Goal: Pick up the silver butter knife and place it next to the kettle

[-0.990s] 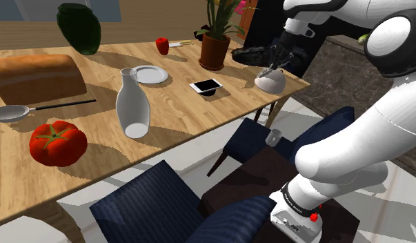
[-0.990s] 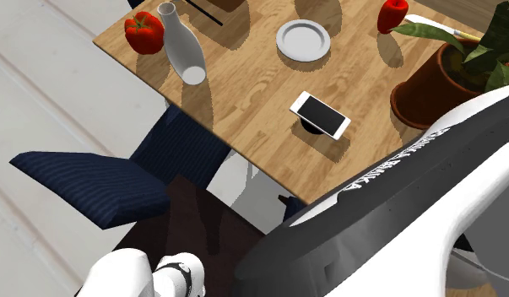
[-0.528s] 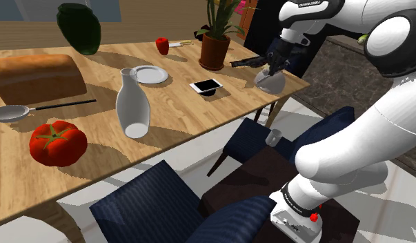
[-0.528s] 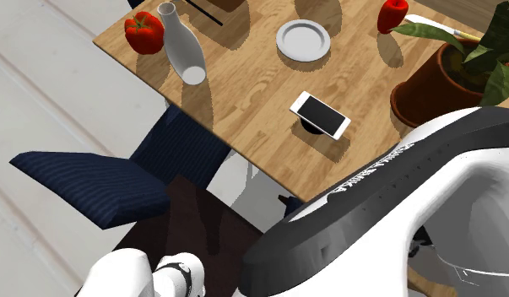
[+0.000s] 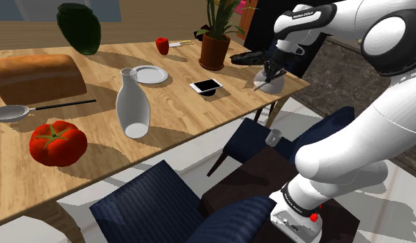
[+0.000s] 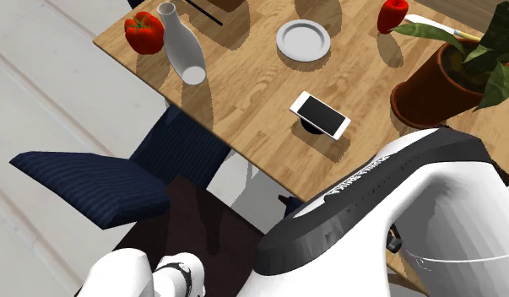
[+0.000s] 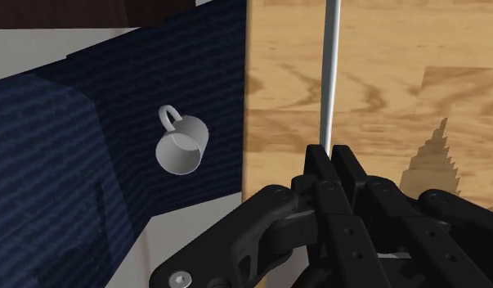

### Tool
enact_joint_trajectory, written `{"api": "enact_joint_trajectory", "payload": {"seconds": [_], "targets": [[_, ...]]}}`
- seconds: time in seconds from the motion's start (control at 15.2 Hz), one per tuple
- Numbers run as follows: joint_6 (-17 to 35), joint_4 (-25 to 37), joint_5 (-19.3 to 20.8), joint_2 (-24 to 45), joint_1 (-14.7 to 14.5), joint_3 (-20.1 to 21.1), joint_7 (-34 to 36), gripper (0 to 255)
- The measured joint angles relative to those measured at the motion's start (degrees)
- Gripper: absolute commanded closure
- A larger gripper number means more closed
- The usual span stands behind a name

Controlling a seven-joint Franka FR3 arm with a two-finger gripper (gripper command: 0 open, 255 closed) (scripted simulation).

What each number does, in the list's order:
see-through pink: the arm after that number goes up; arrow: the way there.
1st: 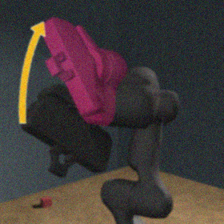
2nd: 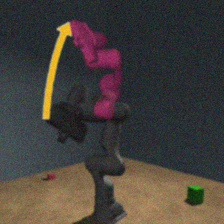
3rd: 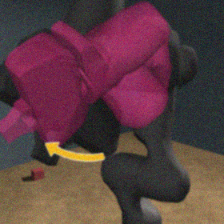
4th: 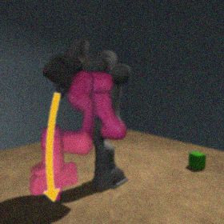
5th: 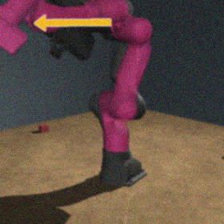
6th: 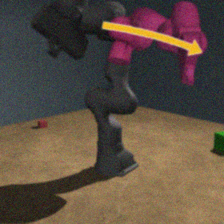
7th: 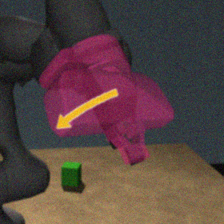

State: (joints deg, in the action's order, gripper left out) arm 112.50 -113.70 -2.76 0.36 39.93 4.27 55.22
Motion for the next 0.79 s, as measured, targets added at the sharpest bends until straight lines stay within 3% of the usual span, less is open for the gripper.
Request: {"api": "enact_joint_trajectory", "payload": {"seconds": [0.79], "targets": [[8.88,-5.74,0.05,3.15,-0.1,0.07,-0.18,255]]}}
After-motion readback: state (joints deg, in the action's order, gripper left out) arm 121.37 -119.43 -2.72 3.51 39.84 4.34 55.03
